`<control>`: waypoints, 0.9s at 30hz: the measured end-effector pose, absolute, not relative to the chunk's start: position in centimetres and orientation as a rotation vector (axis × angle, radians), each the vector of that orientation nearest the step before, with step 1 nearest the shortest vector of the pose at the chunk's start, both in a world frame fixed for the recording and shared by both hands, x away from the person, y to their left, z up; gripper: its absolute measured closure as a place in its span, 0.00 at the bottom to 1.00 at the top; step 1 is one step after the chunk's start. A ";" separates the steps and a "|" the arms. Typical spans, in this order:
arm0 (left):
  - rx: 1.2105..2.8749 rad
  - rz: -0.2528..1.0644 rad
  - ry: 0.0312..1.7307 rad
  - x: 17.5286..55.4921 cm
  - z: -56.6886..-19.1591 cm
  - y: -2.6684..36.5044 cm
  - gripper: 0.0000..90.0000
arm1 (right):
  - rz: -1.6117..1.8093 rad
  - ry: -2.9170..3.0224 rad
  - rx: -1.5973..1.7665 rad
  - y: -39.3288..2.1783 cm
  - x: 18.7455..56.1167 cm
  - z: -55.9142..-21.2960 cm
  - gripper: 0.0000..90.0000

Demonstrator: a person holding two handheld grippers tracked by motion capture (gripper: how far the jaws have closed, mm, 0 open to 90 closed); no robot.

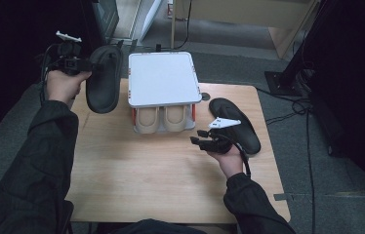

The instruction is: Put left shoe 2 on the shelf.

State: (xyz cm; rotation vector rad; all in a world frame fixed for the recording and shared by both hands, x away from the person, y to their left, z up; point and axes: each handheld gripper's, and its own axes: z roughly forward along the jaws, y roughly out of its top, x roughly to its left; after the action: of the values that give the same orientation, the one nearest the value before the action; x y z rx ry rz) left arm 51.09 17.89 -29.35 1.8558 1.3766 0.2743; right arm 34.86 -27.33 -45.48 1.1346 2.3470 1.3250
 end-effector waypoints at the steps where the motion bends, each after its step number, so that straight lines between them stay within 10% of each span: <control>1: 1.859 0.276 1.374 51.2 -29.1 17.5 0.76 | 1.322 2.347 1.130 -27.3 34.9 -45.5 0.61; 27: 1.876 0.229 1.354 54.0 -27.8 8.5 0.76 | 1.343 2.356 1.092 -27.3 34.5 -45.2 0.60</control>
State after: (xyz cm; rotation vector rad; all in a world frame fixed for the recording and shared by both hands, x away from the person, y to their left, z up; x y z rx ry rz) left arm 54.05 8.48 -27.80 1.8762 1.3537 0.2292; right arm 34.45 -27.25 -45.20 1.0921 2.3555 1.3426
